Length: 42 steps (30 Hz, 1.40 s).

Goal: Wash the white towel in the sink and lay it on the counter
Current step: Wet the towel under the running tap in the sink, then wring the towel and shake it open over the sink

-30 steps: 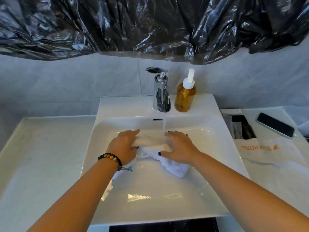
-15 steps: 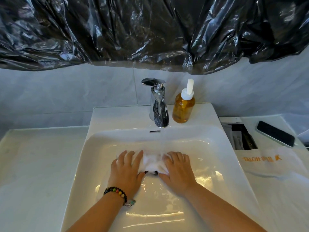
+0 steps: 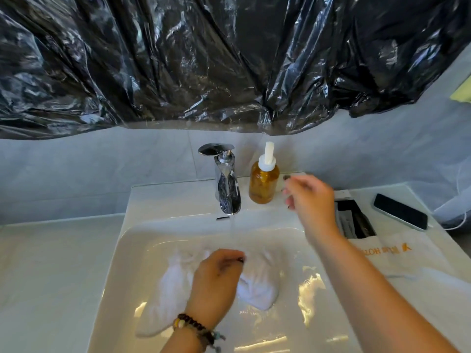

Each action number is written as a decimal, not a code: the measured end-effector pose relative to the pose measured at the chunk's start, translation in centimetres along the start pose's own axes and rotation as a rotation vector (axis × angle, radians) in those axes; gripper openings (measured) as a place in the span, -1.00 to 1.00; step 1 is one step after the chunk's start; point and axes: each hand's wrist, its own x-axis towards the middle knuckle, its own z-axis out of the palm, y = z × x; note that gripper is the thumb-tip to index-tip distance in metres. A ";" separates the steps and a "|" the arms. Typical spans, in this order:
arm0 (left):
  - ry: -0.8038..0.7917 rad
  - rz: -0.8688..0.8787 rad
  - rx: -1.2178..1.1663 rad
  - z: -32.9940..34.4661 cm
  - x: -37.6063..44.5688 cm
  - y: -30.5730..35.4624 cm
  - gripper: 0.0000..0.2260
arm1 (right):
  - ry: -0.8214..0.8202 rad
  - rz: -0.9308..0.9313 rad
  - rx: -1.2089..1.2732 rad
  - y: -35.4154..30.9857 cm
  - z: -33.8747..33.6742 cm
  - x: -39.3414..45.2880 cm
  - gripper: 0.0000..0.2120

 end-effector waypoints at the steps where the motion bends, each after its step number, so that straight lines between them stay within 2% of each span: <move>1: -0.100 -0.057 -0.149 0.8 -0.4 1.7 -0.78 | -0.006 -0.048 -0.019 -1.9 -0.2 1.1 -0.91; 2: -0.184 -0.111 -0.306 1.7 -0.4 3.3 -0.78 | -0.026 -0.069 -0.047 -3.5 -0.3 2.2 -0.93; 4: -0.253 -0.176 -0.657 3.2 0.2 6.3 -0.76 | -0.089 -0.044 -0.076 -6.0 0.1 4.0 -0.95; 7: -0.192 -0.146 -1.067 5.3 2.0 9.8 -0.68 | -0.157 0.057 -0.029 -7.3 1.1 6.1 -0.83; 10: -0.095 -0.131 -1.220 6.8 4.0 11.9 -0.62 | -0.220 0.148 -0.076 -7.1 2.0 7.2 -0.79; 14: -0.016 -0.151 -1.297 7.5 5.7 12.5 -0.58 | -0.260 0.250 -0.103 -6.1 2.5 8.3 -0.79; 18: 0.037 -0.143 -1.335 7.3 6.3 12.1 -0.59 | -0.372 0.342 -0.109 -5.5 2.4 9.3 -0.80; 31: 0.035 -0.111 -1.382 7.2 5.9 10.9 -0.62 | -0.356 0.312 -0.082 -4.9 2.0 8.8 -0.79; 35: 0.033 -0.111 -1.378 7.2 5.1 10.5 -0.62 | -0.287 0.235 -0.112 -4.9 2.6 8.3 -0.77; 39: 0.029 -0.094 -1.384 6.8 4.2 10.3 -0.62 | -0.189 -0.024 -0.327 -5.2 3.2 7.3 -0.71; 42: 0.006 -0.094 -1.394 5.9 2.9 9.8 -0.63 | -0.140 -0.146 -0.416 -6.1 2.5 6.6 -0.75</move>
